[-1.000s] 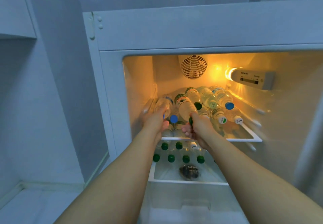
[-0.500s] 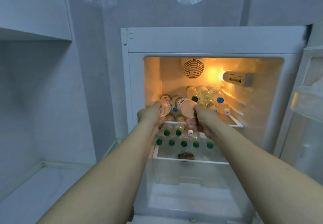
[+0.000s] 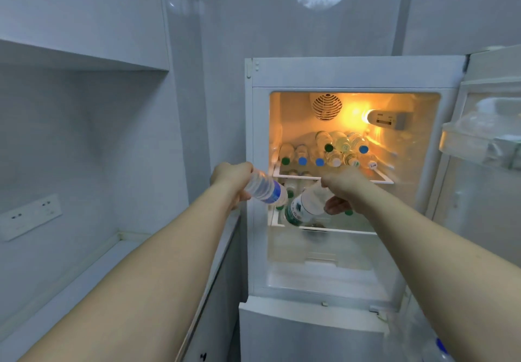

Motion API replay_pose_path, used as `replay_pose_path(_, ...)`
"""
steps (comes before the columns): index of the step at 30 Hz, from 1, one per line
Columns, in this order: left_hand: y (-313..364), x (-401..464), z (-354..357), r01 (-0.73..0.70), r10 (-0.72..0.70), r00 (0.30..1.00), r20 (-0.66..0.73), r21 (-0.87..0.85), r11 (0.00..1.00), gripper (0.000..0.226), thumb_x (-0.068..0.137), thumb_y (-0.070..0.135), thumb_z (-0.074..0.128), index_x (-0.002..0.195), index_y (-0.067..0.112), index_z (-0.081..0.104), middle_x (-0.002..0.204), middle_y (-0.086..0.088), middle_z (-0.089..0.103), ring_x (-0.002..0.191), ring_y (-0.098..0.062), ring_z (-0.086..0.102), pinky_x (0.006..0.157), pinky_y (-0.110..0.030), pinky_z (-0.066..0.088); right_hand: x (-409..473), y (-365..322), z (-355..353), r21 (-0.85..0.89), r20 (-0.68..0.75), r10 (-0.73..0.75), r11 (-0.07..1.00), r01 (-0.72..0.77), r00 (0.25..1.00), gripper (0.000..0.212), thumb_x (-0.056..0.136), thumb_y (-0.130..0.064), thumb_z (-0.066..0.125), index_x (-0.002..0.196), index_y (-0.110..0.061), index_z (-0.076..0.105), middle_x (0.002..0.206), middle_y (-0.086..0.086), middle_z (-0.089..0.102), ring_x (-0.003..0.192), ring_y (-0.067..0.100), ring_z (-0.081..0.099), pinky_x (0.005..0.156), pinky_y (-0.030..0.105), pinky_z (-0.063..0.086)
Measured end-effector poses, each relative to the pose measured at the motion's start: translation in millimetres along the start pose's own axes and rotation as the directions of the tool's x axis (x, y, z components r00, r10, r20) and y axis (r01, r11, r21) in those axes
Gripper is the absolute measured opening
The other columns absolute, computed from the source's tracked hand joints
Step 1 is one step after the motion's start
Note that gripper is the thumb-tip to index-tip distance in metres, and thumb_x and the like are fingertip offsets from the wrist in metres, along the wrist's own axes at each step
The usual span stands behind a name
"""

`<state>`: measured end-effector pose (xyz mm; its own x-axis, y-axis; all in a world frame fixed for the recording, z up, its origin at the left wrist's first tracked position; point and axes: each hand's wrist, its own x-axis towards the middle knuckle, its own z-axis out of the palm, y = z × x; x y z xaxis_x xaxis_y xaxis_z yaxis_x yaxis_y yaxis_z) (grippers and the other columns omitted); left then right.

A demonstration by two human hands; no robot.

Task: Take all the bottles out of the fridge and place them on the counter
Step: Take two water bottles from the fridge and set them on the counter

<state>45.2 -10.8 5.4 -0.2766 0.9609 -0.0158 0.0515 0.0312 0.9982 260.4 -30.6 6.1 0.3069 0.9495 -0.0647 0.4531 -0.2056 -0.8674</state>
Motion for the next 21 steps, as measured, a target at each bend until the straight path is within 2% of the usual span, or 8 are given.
replay_pose_path(3, -3, -17, -29, -0.040, 0.047, 0.998, -0.037, 0.184, 0.982, 0.011, 0.081, 0.017, 0.060, 0.080, 0.012, 0.049, 0.088, -0.011, 0.056, 0.069, -0.034, 0.062, 0.067, -0.041, 0.060, -28, -10, 13, -0.212, 0.016, -0.060, 0.975, 0.062, 0.998, 0.028, 0.091, -0.020, 0.056, 0.098, 0.007, 0.056, 0.058, 0.021, 0.067, 0.052, 0.032, 0.068, 0.057, 0.039, 0.060)
replay_pose_path(5, -7, -21, -44, -0.066, 0.082, 0.996, -0.039, 0.300, 0.952, 0.013, 0.084, 0.014, 0.057, 0.075, 0.014, 0.046, 0.082, -0.008, 0.053, 0.072, -0.033, 0.061, 0.073, -0.047, 0.060, -44, -16, 26, -0.372, 0.056, -0.109, 0.920, 0.122, 0.992, 0.027, 0.091, -0.024, 0.055, 0.087, 0.003, 0.059, 0.057, 0.016, 0.068, 0.045, 0.026, 0.065, 0.051, 0.031, 0.057)
replay_pose_path(7, -12, -24, -58, -0.108, 0.132, 0.991, -0.022, 0.452, 0.886, 0.019, 0.086, 0.014, 0.055, 0.072, 0.017, 0.042, 0.079, -0.005, 0.051, 0.076, -0.034, 0.063, 0.077, -0.046, 0.060, -54, -19, 42, -0.465, 0.120, -0.138, 0.867, 0.178, 0.983, 0.030, 0.092, -0.029, 0.054, 0.079, -0.001, 0.058, 0.060, 0.014, 0.068, 0.044, 0.023, 0.062, 0.053, 0.030, 0.057)
replay_pose_path(9, -18, -30, -68, -0.137, 0.165, 0.986, 0.014, 0.628, 0.766, 0.012, 0.088, 0.021, 0.056, 0.084, 0.013, 0.048, 0.087, -0.006, 0.055, 0.081, -0.033, 0.064, 0.072, -0.038, 0.058, -56, -17, 57, -0.489, 0.180, -0.149, 0.844, 0.220, 0.972, 0.027, 0.092, -0.027, 0.055, 0.082, -0.002, 0.057, 0.061, 0.014, 0.068, 0.048, 0.026, 0.063, 0.059, 0.034, 0.060)
replay_pose_path(12, -40, -42, -80, -0.182, 0.189, 0.977, 0.094, 0.831, 0.526, 0.029, 0.092, 0.032, 0.056, 0.110, 0.010, 0.051, 0.106, -0.008, 0.055, 0.097, -0.031, 0.060, 0.070, -0.030, 0.044, -57, -14, 78, -0.524, 0.244, -0.189, 0.800, 0.293, 0.951, 0.024, 0.088, -0.022, 0.055, 0.083, 0.001, 0.060, 0.055, 0.013, 0.068, 0.049, 0.028, 0.067, 0.061, 0.036, 0.061)
replay_pose_path(14, -66, -51, -89, -0.168, 0.159, 0.981, 0.108, 0.880, 0.444, 0.028, 0.093, 0.032, 0.056, 0.108, 0.009, 0.050, 0.112, -0.012, 0.057, 0.099, -0.031, 0.057, 0.070, -0.030, 0.040, -62, -11, 94, -0.541, 0.293, -0.229, 0.760, 0.359, 0.928, 0.022, 0.086, -0.021, 0.056, 0.080, 0.000, 0.061, 0.055, 0.014, 0.068, 0.048, 0.027, 0.067, 0.061, 0.037, 0.061)
replay_pose_path(17, -119, -60, -114, -0.036, 0.059, 0.998, 0.011, 0.895, 0.444, 0.024, 0.092, 0.031, 0.057, 0.099, 0.011, 0.046, 0.113, -0.015, 0.058, 0.091, -0.030, 0.054, 0.068, -0.030, 0.038, -65, 7, 129, -0.513, 0.389, -0.269, 0.731, 0.450, 0.881, 0.019, 0.081, -0.023, 0.060, 0.078, -0.004, 0.059, 0.056, 0.010, 0.068, 0.044, 0.024, 0.065, 0.056, 0.036, 0.060)
replay_pose_path(21, -160, -71, -140, 0.083, -0.008, 0.996, -0.090, 0.875, 0.477, 0.026, 0.094, 0.032, 0.056, 0.098, 0.009, 0.044, 0.108, -0.014, 0.057, 0.086, -0.028, 0.051, 0.068, -0.031, 0.039, -64, 41, 165, -0.464, 0.446, -0.251, 0.756, 0.461, 0.859, 0.021, 0.078, -0.028, 0.063, 0.079, -0.008, 0.058, 0.060, 0.008, 0.069, 0.050, 0.024, 0.068, 0.058, 0.035, 0.058)
